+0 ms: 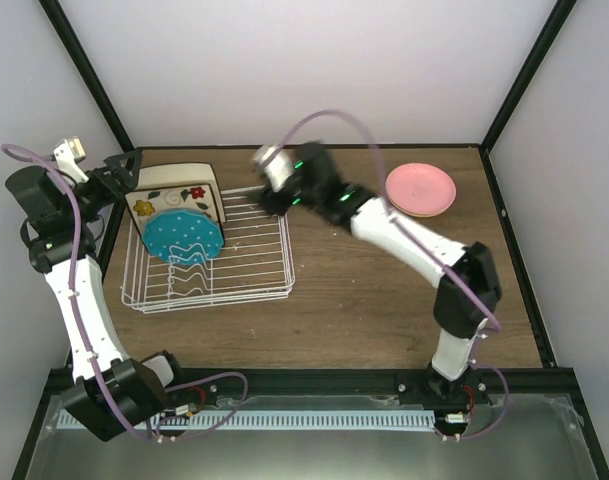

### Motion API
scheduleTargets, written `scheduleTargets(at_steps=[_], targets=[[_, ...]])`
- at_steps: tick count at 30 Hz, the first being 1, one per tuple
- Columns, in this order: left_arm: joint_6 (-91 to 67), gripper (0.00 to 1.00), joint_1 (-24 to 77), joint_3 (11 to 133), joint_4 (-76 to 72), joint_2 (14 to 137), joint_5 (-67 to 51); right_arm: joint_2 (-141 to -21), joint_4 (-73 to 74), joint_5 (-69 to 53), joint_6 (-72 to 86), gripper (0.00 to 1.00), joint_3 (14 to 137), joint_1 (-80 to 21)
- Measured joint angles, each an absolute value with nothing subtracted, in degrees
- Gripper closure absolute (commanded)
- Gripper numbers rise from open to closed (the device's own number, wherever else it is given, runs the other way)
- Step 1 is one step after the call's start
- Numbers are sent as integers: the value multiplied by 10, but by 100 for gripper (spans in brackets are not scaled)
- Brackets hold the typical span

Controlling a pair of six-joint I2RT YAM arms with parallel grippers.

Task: Unload the plates from the dish rack

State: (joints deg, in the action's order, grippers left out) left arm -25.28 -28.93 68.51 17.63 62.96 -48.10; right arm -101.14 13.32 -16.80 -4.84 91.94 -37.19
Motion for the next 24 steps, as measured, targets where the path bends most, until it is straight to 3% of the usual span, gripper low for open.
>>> scheduleTargets(at_steps=[3, 5, 16, 24], targets=[[-252, 0, -289, 685, 175, 629, -482, -1035, 99, -185, -97, 38, 920, -491], [-250, 0, -289, 685, 175, 629, -483, -1059, 82, -191, -119, 37, 921, -516], [-237, 0, -276, 685, 171, 633, -487, -1239, 76, -201, -171, 38, 1080, -516], [-243, 0, -269, 685, 154, 637, -483, -1274, 69, -221, -166, 39, 1143, -517]])
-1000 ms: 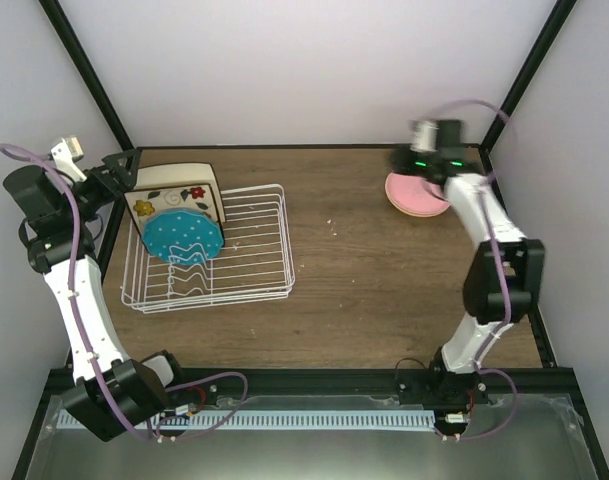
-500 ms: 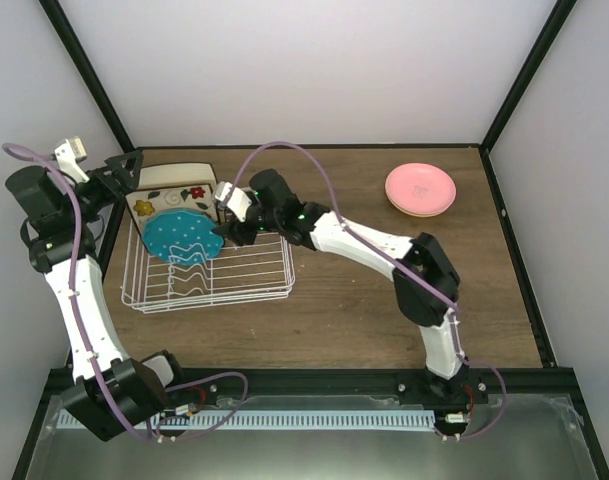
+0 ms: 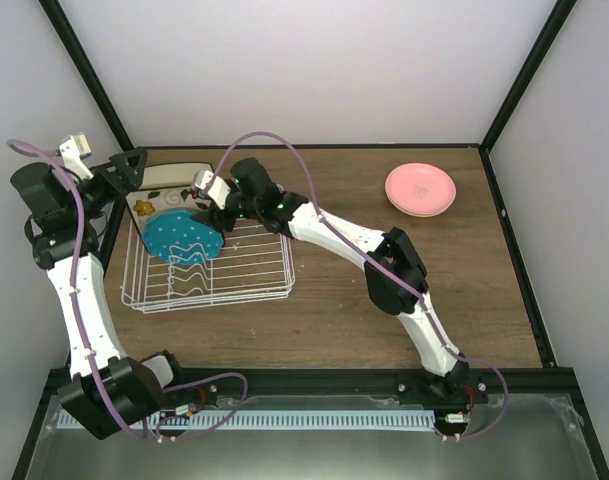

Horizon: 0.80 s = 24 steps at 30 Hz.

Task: Unload the plates from the dish rack

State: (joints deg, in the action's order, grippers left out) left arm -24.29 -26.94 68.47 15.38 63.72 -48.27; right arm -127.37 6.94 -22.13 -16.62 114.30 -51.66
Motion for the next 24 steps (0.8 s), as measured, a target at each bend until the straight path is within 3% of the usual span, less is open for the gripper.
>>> scheduleTargets(at_steps=[11, 17, 19, 24], targets=[[-244, 0, -264, 681, 152, 637, -481, -1320, 56, -239, -141, 41, 1153, -521], [-237, 0, -256, 681, 164, 637, -481, -1365, 54, -240, -124, 52, 1170, -522], [-235, 0, -253, 681, 168, 637, -481, -1371, 53, -240, -119, 58, 1170, -522], [-233, 0, -250, 681, 176, 637, -481, -1373, 42, -232, -112, 89, 1169, -522]])
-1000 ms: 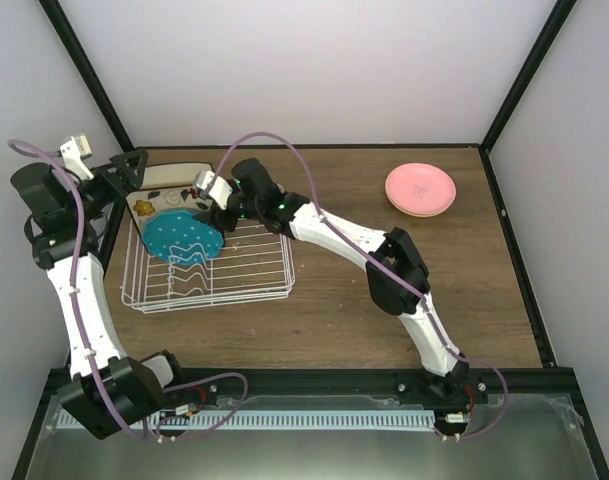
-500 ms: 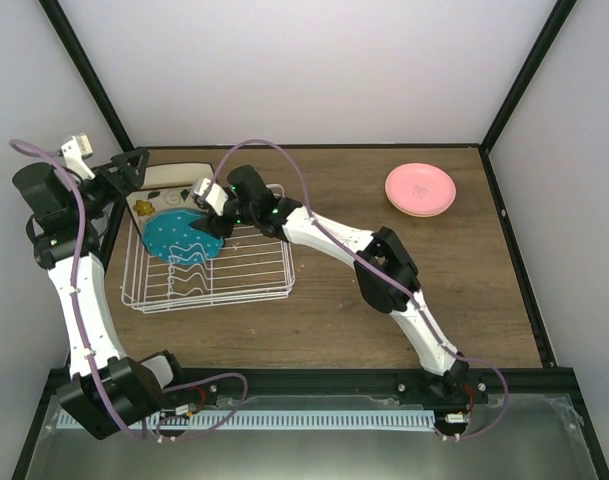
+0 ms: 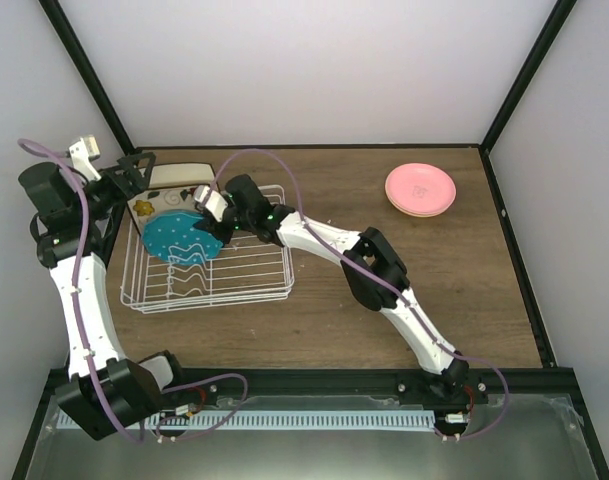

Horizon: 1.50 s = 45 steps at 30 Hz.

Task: Unload the plates from the dish rack

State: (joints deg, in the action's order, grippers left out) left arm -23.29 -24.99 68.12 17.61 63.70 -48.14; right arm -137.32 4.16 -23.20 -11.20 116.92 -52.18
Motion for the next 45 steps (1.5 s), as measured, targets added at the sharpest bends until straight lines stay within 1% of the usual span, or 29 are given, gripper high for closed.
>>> scheduleTargets(at_steps=[2, 3, 4, 9, 14, 26, 30, 34, 41, 43, 45], targets=[[-232, 0, -249, 681, 178, 637, -481, -1371, 30, -231, -123, 96, 1161, -521], [-232, 0, -249, 681, 178, 637, -481, -1371, 24, -227, -119, 99, 1156, -521], [-232, 0, -248, 681, 178, 637, -481, -1369, 18, -231, -116, 99, 1149, -522], [-232, 0, -247, 681, 178, 637, -481, -1355, 3, -223, -119, 99, 1126, -527], [-231, 0, -246, 681, 179, 637, -482, -1315, -15, -206, -121, 99, 1075, -527], [-236, 0, -243, 691, 176, 640, -475, -1248, 28, -168, -140, 99, 1048, -527], [-241, 0, -244, 724, 164, 650, -454, -1183, 48, -145, -155, 99, 994, -523], [-254, 0, -245, 752, 138, 659, -438, -1086, 60, -125, -159, 99, 919, -515], [-279, 0, -245, 774, 104, 692, -431, -950, 109, -134, -137, 99, 869, -517], [-284, 0, -245, 774, 98, 700, -430, -915, 117, -145, -114, 99, 857, -503], [-288, 0, -245, 774, 95, 705, -430, -874, 121, -173, -72, 99, 842, -459]])
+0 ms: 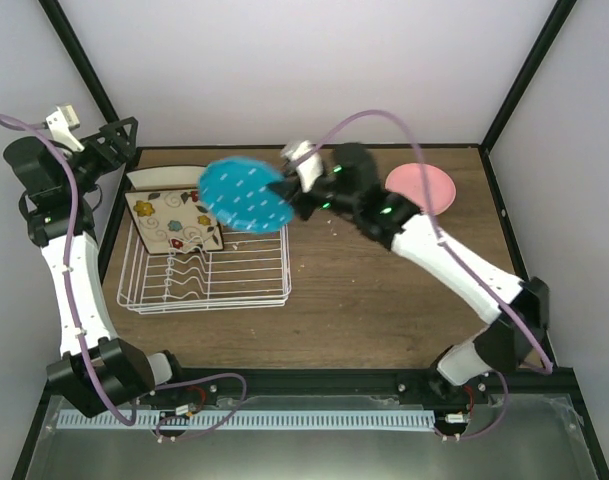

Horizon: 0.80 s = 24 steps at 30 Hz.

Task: Unload the plates from the dish rack

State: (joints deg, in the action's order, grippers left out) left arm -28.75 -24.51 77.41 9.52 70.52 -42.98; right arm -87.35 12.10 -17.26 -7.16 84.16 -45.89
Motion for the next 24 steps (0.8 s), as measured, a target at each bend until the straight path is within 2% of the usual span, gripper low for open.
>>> scheduleTargets(at_steps=[5, 8, 11, 17, 24], targets=[[-296, 0, -245, 773, 87, 707, -432, -828, 142, -194, 52, 99, 838, -261], [-302, 0, -245, 767, 79, 707, -434, -853, 175, -194, 131, 99, 844, -132], [-306, 0, -245, 759, 77, 707, -439, -893, 192, -201, 192, 99, 825, -58], [-312, 0, -245, 741, 75, 696, -445, -986, 221, -271, 287, 99, 743, -27], [-314, 0, -245, 715, 77, 671, -454, -1074, 222, -347, 339, 99, 751, -40]])
